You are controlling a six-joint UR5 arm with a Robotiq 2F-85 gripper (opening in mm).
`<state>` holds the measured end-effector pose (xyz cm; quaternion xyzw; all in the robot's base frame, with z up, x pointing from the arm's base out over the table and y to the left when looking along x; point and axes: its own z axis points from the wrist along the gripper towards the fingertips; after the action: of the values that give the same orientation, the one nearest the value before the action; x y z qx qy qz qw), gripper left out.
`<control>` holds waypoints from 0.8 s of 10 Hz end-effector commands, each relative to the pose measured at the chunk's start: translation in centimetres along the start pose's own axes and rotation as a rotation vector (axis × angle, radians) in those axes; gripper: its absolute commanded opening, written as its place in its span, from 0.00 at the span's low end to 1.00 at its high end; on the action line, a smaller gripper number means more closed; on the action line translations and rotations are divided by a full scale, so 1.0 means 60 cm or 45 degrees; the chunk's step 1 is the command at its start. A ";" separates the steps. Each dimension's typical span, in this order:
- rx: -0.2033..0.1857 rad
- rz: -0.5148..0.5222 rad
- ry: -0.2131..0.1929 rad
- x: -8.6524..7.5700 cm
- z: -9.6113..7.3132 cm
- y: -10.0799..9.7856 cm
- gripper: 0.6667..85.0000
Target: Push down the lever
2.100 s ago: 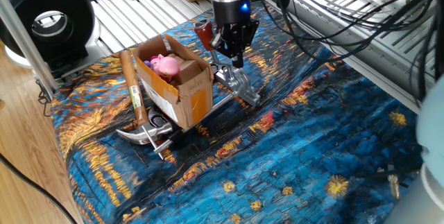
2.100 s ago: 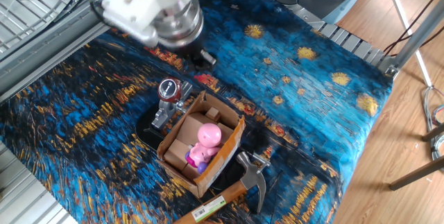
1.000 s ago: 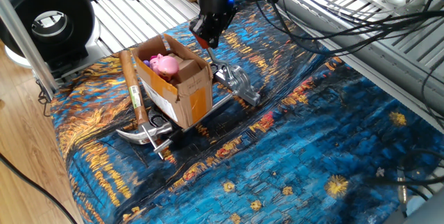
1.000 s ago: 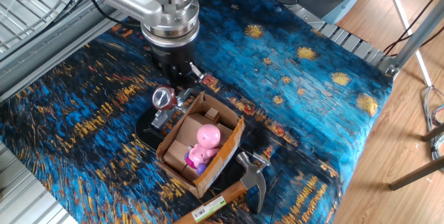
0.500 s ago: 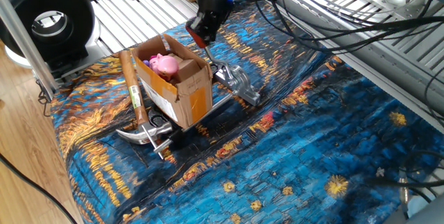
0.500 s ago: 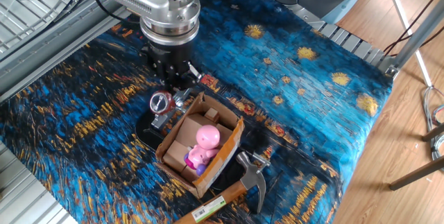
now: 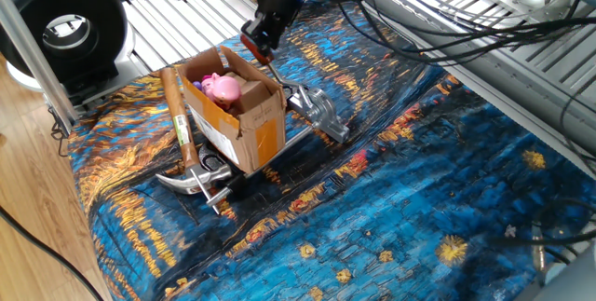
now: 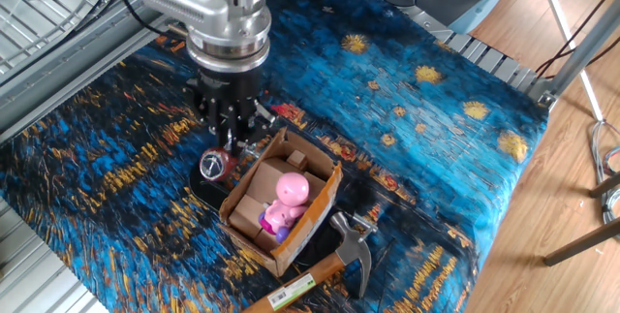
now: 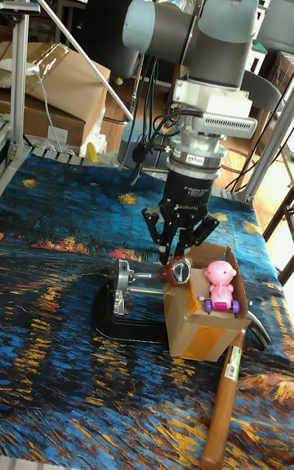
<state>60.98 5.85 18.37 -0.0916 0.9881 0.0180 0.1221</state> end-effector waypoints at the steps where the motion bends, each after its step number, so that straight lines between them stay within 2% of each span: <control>1: 0.011 0.021 0.004 -0.018 0.024 -0.005 0.30; 2: 0.035 0.033 0.012 -0.023 0.039 -0.002 0.28; 3: 0.037 0.032 0.022 -0.025 0.050 0.002 0.28; 5: 0.012 0.026 0.034 -0.032 0.065 0.008 0.28; 8: 0.018 0.024 0.051 -0.041 0.100 -0.005 0.26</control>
<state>63.79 6.32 14.61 -0.0838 0.9907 0.0055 0.1073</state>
